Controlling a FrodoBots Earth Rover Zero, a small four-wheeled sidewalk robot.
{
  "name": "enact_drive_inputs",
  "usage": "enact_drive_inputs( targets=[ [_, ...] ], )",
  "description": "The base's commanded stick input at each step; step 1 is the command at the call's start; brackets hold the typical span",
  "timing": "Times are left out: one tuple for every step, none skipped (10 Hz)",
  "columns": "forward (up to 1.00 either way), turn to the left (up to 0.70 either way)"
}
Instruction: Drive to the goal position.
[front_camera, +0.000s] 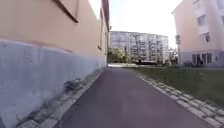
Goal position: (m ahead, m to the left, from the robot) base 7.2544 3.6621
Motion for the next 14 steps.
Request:
enact_drive_inputs(
  targets=[
    [0.60, 0.00],
    [0.60, 0.00],
    [0.60, 0.00],
    [0.60, 0.00],
    [0.60, 0.00],
    [0.60, 0.00],
    [0.60, 0.00],
    [0.60, 0.00],
    [0.60, 0.00],
    [0.60, 0.00],
    [0.60, 0.00],
    [0.60, 0.00],
    [0.60, 0.00],
    [0.60, 0.00]
  ],
)
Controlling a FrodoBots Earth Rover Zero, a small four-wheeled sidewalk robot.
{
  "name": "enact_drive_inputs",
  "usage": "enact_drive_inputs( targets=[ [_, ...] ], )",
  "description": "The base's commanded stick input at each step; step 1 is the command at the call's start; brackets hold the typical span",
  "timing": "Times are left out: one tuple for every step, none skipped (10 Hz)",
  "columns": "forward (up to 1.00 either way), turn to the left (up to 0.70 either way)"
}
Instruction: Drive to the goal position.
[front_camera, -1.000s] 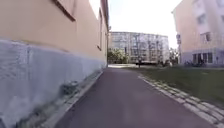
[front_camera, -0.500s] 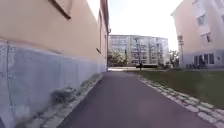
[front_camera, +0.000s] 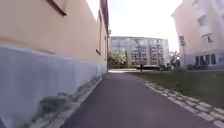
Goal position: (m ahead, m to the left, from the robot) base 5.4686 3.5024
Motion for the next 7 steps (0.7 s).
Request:
enact_drive_inputs(
  targets=[
    [0.60, 0.00],
    [0.60, 0.00],
    [0.60, 0.00],
    [0.60, -0.09],
    [0.60, -0.15],
    [0.60, -0.15],
    [0.60, -0.15]
  ],
)
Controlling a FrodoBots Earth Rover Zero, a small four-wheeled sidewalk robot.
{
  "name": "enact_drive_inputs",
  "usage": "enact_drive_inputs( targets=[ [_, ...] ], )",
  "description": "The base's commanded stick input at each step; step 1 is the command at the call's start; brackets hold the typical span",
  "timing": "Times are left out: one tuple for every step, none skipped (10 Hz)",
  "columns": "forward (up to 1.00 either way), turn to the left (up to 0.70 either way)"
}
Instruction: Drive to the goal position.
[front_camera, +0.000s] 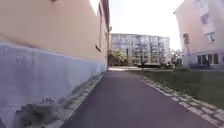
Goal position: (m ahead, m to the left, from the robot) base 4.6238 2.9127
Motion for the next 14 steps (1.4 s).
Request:
enact_drive_inputs(
  targets=[
    [0.60, -0.14],
    [0.60, -0.12],
    [0.60, -0.10],
    [0.60, -0.08],
    [0.60, -0.06],
    [0.60, -0.03],
    [0.60, -0.01],
    [0.60, 0.00],
    [0.60, 0.00],
    [0.60, 0.00],
    [0.60, 0.00],
    [0.60, 0.00],
    [0.60, 0.00],
    [0.60, 0.00]
  ],
)
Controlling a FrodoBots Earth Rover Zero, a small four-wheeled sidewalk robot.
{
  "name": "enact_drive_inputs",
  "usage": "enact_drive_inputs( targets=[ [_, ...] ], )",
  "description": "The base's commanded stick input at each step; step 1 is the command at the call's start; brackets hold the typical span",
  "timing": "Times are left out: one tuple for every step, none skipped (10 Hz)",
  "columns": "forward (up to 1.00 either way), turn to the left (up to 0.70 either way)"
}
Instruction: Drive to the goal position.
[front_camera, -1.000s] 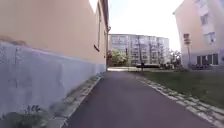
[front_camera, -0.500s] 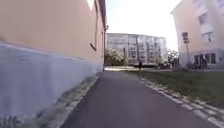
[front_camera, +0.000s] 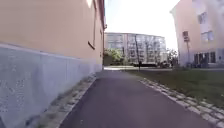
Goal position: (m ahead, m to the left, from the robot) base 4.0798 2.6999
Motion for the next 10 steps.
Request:
enact_drive_inputs(
  targets=[
    [0.60, 0.00],
    [0.60, 0.00],
    [0.60, 0.00],
    [0.60, 0.00],
    [0.60, 0.00],
    [0.60, 0.00],
    [0.60, 0.00],
    [0.60, 0.00],
    [0.60, 0.00],
    [0.60, 0.00]
  ],
)
